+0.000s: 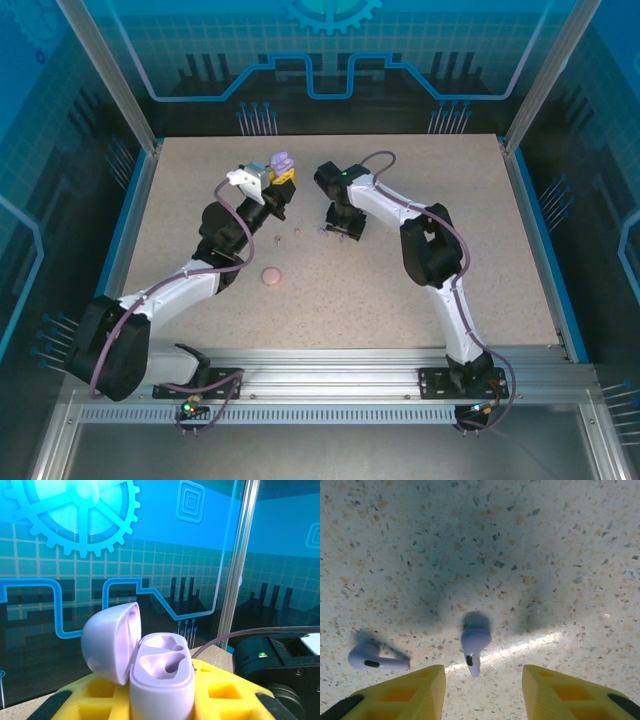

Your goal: Insert wireless bluetooth earbuds into charging case

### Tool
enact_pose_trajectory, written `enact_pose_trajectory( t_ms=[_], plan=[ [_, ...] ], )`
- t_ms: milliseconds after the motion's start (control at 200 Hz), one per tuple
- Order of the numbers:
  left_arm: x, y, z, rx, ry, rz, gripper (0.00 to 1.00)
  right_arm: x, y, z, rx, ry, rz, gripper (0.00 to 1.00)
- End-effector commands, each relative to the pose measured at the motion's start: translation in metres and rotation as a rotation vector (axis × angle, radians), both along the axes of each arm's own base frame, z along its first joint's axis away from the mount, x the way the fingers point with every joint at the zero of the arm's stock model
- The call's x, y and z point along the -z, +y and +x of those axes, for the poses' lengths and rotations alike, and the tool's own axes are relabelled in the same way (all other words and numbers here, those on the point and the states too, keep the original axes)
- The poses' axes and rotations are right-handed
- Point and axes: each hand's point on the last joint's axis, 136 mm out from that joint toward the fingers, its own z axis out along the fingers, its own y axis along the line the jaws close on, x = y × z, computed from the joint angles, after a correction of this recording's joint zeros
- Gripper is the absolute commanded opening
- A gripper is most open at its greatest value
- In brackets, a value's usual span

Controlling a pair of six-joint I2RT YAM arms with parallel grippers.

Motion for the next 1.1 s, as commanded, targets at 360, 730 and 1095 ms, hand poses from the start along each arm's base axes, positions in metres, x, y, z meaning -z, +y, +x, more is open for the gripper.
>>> enact_pose_trajectory(
  t_ms=[360,730,1095],
  plan=[
    [-0.025,-0.002,-0.006,0.012,-0.070,-0.027,0.00,0.022,-0.002,0.001,0.030,0.036,-0.067,0.40],
    [-0.028,-0.003,-0.008,0.016,-0.075,-0.027,0.00,0.027,-0.007,0.007,0.037,0.035,-0.078,0.37],
    [-0.026,-0.005,-0.008,0.019,-0.070,-0.021,0.00,0.037,-0.010,0.006,0.034,0.051,-0.085,0.33]
  ],
)
